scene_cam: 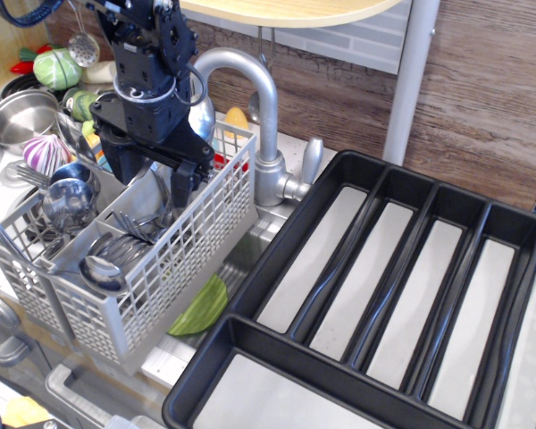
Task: Put small spoon from basket to tray
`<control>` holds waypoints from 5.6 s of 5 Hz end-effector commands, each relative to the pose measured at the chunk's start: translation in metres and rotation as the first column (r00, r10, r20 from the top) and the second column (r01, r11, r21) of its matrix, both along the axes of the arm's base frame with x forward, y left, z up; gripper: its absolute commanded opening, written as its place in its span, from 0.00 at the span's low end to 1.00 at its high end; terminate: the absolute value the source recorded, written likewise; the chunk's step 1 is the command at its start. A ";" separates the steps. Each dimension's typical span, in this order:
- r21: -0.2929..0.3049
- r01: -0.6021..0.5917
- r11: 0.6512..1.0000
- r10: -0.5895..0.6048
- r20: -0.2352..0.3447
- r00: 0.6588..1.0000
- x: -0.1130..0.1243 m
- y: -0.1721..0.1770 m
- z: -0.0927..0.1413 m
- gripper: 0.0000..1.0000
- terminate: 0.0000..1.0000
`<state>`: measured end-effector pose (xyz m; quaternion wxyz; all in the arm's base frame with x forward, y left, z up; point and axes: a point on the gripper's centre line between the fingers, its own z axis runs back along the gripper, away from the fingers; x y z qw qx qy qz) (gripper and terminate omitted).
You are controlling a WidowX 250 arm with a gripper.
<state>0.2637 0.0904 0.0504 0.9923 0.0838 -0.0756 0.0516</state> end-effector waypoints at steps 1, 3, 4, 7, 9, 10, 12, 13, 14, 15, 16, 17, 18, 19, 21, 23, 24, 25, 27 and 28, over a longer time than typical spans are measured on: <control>0.000 0.000 1.000 0.000 0.000 1.000 0.000 0.000 0.000 1.00 0.00; 0.126 0.093 0.988 -0.096 0.019 0.995 -0.004 0.007 -0.008 1.00 0.00; 0.188 0.121 0.975 -0.129 0.033 0.991 -0.004 0.010 -0.013 1.00 0.00; 0.188 0.140 0.972 -0.156 0.073 0.985 -0.001 0.020 -0.028 1.00 0.00; 0.188 0.136 0.973 -0.157 0.101 0.982 -0.004 0.027 -0.044 1.00 0.00; 0.191 0.124 0.974 -0.145 0.103 0.984 -0.003 0.028 -0.047 0.00 0.00; 0.217 0.103 0.971 -0.133 0.129 0.983 -0.006 0.026 -0.055 0.00 0.00; 0.234 0.100 0.967 -0.133 0.128 0.983 -0.007 0.023 -0.052 0.00 0.00; 0.187 0.140 0.972 -0.151 0.042 0.988 0.001 0.023 -0.026 0.00 0.00; 0.153 0.182 0.971 -0.176 -0.054 0.983 0.011 0.020 0.010 0.00 0.00; 0.088 0.193 0.977 -0.177 -0.165 0.970 0.013 0.005 0.050 0.00 0.00; 0.071 0.198 0.978 -0.169 -0.292 0.941 0.014 -0.018 0.079 0.00 0.00; 0.041 0.291 0.956 -0.247 -0.419 0.873 0.019 -0.042 0.094 0.00 0.00; -0.014 0.361 0.933 -0.322 -0.484 0.814 0.025 -0.059 0.098 0.00 0.00; -0.092 0.281 0.955 -0.285 -0.539 0.792 0.044 -0.074 0.118 0.00 0.00; -0.064 0.222 0.973 -0.224 -0.493 0.841 0.040 -0.088 0.079 0.00 0.00; 0.012 0.190 0.982 -0.162 -0.470 0.867 0.035 -0.082 0.052 0.00 0.00; 0.026 0.164 0.986 -0.135 -0.449 0.883 0.032 -0.076 0.034 0.00 0.00; 0.022 0.145 0.989 -0.127 -0.372 0.920 0.032 -0.073 0.005 0.00 0.00; -0.032 0.169 0.985 -0.170 -0.304 0.937 0.052 -0.075 -0.009 0.00 1.00</control>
